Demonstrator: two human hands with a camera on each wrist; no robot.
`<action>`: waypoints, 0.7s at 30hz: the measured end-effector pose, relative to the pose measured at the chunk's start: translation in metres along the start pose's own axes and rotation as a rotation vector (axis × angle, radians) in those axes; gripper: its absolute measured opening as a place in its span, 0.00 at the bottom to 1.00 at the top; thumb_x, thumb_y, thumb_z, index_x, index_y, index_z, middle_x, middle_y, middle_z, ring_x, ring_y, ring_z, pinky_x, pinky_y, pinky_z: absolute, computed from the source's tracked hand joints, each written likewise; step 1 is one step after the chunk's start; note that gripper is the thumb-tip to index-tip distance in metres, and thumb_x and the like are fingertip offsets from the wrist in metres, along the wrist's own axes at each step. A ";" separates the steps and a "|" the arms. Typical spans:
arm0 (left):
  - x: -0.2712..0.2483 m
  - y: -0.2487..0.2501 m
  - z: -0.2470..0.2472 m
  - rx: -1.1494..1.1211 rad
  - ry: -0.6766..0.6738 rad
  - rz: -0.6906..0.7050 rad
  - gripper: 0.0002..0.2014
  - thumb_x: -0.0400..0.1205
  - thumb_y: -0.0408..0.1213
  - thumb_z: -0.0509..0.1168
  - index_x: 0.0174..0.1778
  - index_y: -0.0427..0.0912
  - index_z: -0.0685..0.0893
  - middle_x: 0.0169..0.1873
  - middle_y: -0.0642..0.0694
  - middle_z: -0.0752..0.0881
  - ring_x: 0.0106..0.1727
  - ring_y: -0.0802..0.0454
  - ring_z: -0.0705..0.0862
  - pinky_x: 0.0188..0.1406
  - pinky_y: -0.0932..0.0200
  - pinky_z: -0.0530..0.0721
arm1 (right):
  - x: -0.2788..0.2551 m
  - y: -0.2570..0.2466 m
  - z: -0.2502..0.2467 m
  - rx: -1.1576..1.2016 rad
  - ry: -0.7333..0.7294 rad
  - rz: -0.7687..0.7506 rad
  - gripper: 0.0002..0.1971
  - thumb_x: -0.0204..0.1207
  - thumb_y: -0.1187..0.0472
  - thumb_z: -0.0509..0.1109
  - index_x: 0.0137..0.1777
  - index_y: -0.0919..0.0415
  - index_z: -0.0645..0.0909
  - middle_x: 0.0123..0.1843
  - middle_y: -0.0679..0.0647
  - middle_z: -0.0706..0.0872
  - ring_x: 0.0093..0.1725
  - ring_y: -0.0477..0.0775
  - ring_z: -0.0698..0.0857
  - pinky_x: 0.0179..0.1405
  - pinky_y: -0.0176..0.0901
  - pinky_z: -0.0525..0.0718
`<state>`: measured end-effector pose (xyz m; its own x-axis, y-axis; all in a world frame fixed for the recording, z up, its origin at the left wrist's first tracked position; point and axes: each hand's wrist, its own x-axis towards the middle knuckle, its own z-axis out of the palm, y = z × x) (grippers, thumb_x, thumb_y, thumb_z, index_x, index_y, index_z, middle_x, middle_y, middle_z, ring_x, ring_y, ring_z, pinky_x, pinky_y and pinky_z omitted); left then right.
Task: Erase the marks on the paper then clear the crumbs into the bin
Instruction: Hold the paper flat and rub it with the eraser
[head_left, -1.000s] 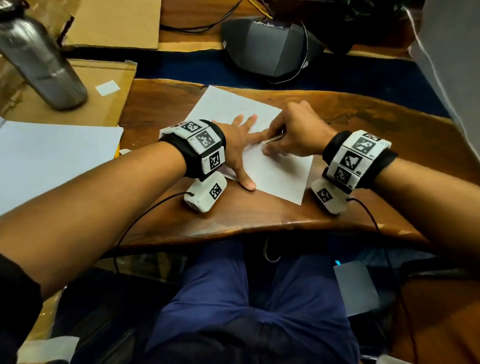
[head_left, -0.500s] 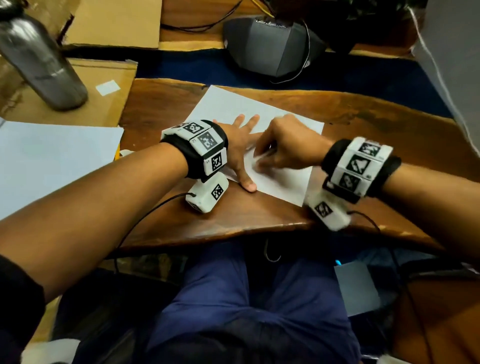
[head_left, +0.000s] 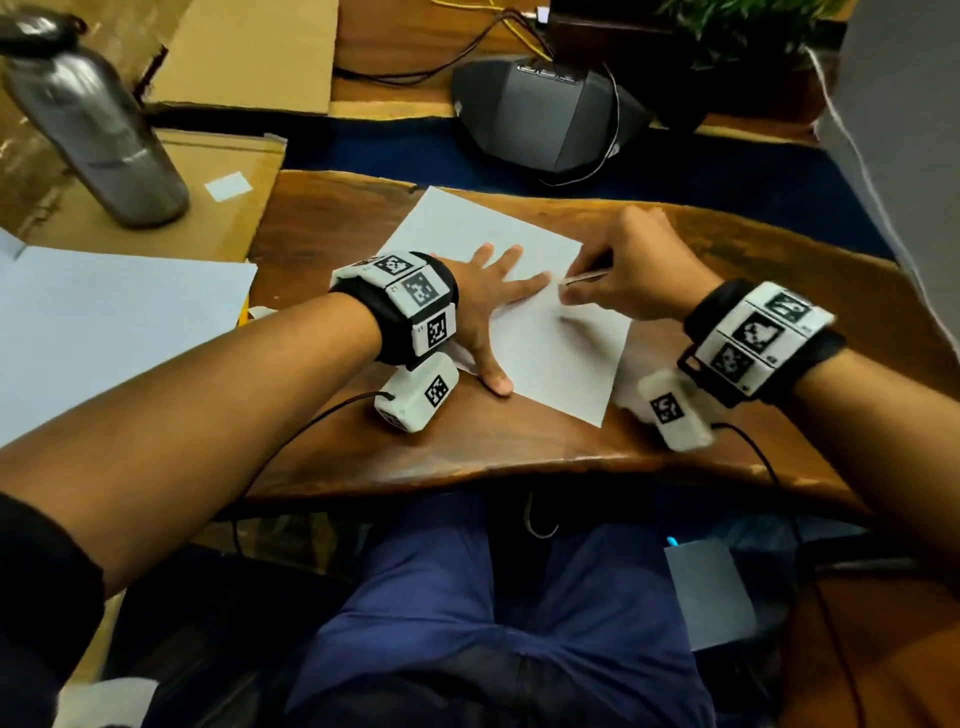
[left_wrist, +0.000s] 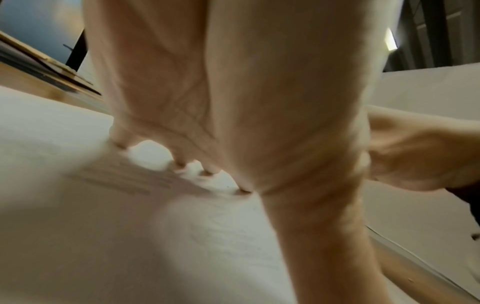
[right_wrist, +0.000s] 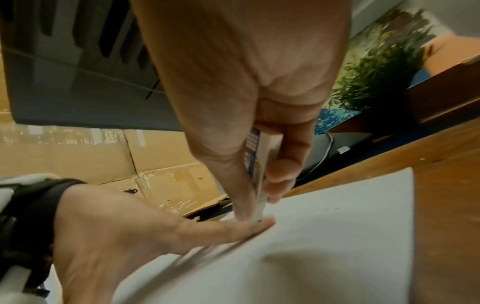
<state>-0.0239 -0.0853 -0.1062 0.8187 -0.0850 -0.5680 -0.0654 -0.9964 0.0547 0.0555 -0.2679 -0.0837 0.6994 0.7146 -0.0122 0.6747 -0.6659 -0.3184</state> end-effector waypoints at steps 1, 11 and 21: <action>0.000 0.000 0.000 0.001 -0.005 0.010 0.72 0.51 0.75 0.76 0.80 0.71 0.29 0.83 0.53 0.26 0.84 0.43 0.29 0.76 0.19 0.47 | -0.005 0.005 0.000 -0.004 -0.011 0.027 0.07 0.71 0.56 0.83 0.45 0.59 0.92 0.39 0.49 0.90 0.35 0.42 0.85 0.32 0.33 0.84; -0.003 0.009 -0.003 -0.187 0.171 0.066 0.50 0.58 0.64 0.82 0.75 0.69 0.64 0.83 0.52 0.55 0.83 0.44 0.57 0.77 0.29 0.62 | -0.024 0.017 0.010 0.019 -0.067 0.064 0.13 0.71 0.54 0.83 0.52 0.59 0.93 0.47 0.53 0.92 0.44 0.51 0.87 0.44 0.48 0.92; 0.008 0.012 -0.004 -0.010 0.028 0.002 0.68 0.56 0.72 0.76 0.82 0.70 0.35 0.84 0.55 0.29 0.85 0.46 0.31 0.75 0.18 0.48 | -0.023 -0.004 0.020 0.015 -0.038 -0.064 0.06 0.75 0.60 0.77 0.46 0.61 0.93 0.42 0.57 0.92 0.42 0.56 0.88 0.41 0.53 0.90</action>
<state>-0.0156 -0.0982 -0.1071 0.8342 -0.0869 -0.5446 -0.0616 -0.9960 0.0646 0.0322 -0.2776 -0.1016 0.6458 0.7631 -0.0270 0.7138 -0.6159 -0.3335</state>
